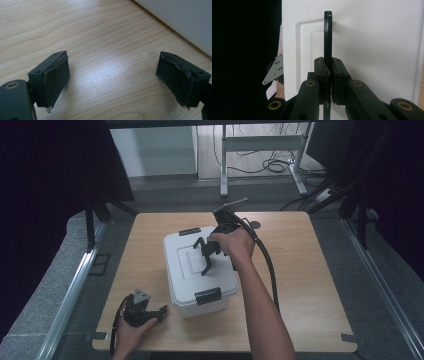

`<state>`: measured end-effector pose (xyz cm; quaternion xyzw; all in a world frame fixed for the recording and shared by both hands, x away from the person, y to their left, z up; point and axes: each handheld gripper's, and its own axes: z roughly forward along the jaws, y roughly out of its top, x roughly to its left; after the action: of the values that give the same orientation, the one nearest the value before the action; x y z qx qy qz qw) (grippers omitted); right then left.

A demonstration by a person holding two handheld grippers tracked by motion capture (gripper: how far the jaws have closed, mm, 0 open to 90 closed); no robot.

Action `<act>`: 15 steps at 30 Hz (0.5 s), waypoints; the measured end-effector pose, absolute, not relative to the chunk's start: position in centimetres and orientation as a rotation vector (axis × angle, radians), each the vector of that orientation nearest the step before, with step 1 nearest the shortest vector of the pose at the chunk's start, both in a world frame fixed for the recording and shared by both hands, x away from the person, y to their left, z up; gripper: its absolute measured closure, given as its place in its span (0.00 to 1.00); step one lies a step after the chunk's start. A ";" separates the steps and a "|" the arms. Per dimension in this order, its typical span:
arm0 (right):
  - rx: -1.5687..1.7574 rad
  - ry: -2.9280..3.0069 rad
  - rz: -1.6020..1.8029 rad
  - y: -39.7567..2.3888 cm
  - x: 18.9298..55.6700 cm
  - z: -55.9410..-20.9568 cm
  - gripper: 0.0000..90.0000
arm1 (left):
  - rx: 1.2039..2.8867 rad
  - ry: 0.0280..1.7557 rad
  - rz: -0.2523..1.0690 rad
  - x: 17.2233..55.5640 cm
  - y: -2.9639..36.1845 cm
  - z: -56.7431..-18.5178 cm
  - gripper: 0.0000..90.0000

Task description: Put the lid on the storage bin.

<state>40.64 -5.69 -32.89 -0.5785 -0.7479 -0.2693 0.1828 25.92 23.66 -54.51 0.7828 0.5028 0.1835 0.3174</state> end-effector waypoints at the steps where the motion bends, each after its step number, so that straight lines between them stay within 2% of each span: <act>1: -1.635 -2.108 -0.756 -5.6 40.7 -33.0 0.94 | 2.060 1.323 0.483 25.9 23.7 -54.5 0.13; 15: -1.664 -2.092 -0.730 -4.4 41.1 -34.0 0.94 | 2.062 1.318 0.480 25.9 23.6 -54.5 0.13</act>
<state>41.09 -4.40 -33.96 -0.5902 -0.7421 -0.2589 0.1841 25.95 23.63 -54.52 0.7839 0.5009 0.1826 0.3182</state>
